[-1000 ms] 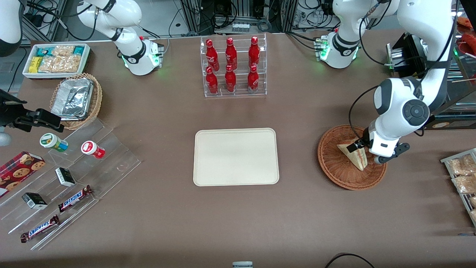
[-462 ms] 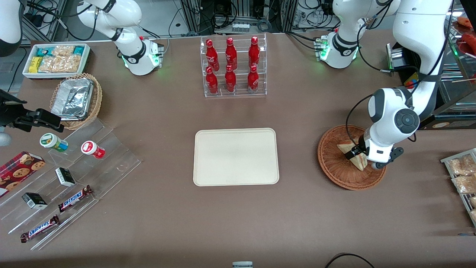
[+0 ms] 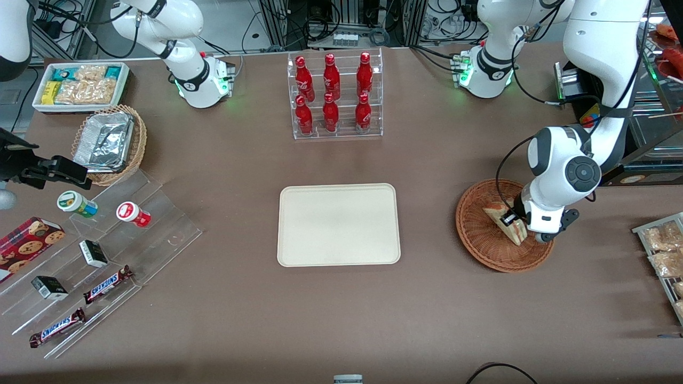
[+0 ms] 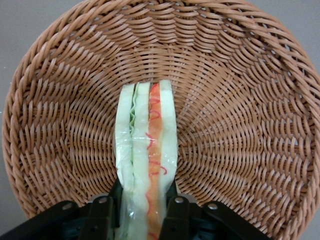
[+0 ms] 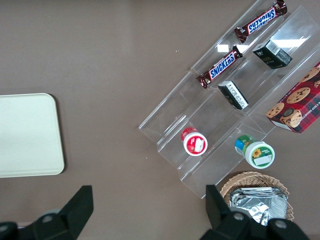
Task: Place sandwich from basket to tray
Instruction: 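Lower the left gripper and close it on the wrapped sandwich, then lift the sandwich and carry it toward the cream tray, then lower the sandwich onto the tray center and open the left gripper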
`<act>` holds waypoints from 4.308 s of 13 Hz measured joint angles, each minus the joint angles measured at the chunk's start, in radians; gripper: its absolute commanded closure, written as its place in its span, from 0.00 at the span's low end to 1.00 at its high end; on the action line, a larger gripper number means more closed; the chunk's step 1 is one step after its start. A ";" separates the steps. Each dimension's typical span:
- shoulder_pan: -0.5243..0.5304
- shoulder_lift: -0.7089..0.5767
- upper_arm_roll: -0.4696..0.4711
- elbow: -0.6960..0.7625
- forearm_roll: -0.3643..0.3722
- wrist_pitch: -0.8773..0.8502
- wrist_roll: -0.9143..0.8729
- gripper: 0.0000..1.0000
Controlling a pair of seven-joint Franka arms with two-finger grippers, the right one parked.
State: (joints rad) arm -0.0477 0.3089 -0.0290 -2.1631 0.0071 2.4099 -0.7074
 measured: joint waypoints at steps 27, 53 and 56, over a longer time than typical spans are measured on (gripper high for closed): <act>-0.453 0.301 -0.155 0.614 0.054 -0.310 0.083 1.00; -0.494 0.459 -0.155 0.712 0.055 -0.230 0.055 0.00; -0.493 0.451 -0.139 0.742 0.080 -0.232 0.055 0.00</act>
State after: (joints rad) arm -0.5407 0.7604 -0.1675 -1.4212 0.0875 2.1781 -0.6523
